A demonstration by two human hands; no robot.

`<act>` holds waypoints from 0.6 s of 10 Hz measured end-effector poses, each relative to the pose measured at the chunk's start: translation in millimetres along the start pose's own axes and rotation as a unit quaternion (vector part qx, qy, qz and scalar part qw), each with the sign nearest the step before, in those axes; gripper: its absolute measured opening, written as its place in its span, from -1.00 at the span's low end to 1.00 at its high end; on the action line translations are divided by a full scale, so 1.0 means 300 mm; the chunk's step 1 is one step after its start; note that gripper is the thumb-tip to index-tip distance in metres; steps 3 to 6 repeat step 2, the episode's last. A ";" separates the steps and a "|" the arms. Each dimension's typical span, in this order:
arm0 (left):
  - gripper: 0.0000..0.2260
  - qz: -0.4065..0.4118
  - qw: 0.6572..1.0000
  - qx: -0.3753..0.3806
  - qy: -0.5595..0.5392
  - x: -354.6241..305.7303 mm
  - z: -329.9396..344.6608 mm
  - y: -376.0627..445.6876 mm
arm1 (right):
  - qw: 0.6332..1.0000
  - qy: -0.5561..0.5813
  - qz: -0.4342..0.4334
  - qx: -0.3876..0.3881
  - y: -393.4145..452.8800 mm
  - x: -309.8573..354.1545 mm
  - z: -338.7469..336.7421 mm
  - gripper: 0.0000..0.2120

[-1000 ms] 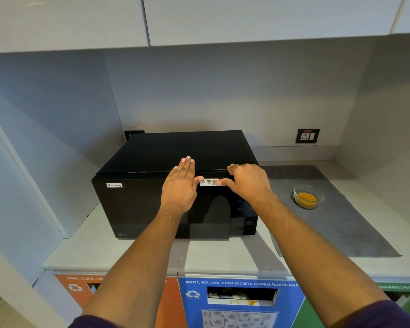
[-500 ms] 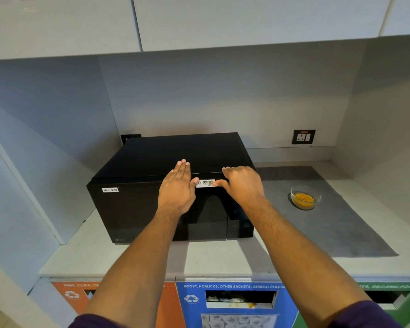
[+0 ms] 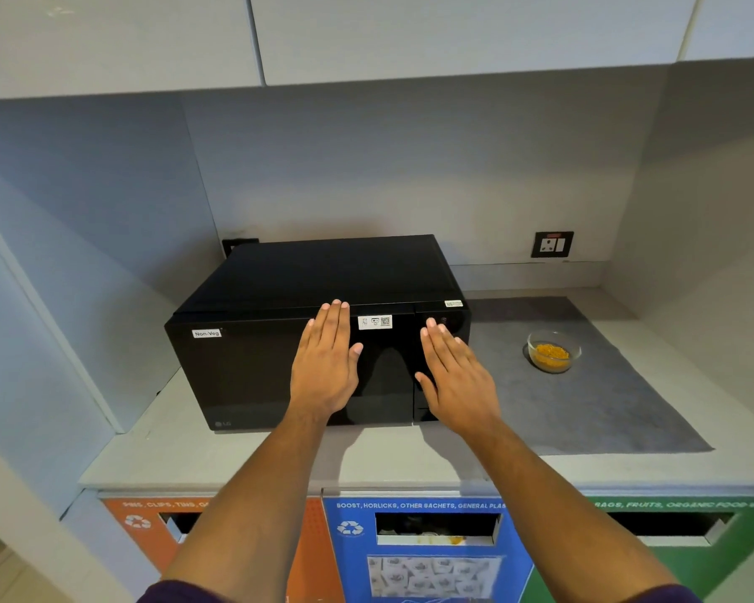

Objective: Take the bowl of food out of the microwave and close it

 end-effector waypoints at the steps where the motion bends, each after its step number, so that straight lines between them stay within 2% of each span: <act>1: -0.40 0.004 1.000 -0.012 -0.004 -0.002 0.013 -0.024 | 1.000 0.002 0.008 0.015 -0.031 -0.017 0.031 -0.32; 2: -0.35 0.008 0.999 -0.006 -0.038 -0.006 0.053 -0.116 | 0.998 0.017 0.032 0.049 -0.086 -0.040 0.071 -0.28; 6: -0.35 0.008 0.999 -0.006 -0.038 -0.006 0.053 -0.116 | 0.998 0.017 0.032 0.049 -0.086 -0.040 0.071 -0.28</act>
Point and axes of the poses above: each hand's wrist, its own y-axis towards the middle knuckle, its own z-axis out of the palm, x = y × z, the point moved 4 cm from there along y, towards the middle knuckle, and after that the axes turned 11 degrees about x, right-handed, at the moved point
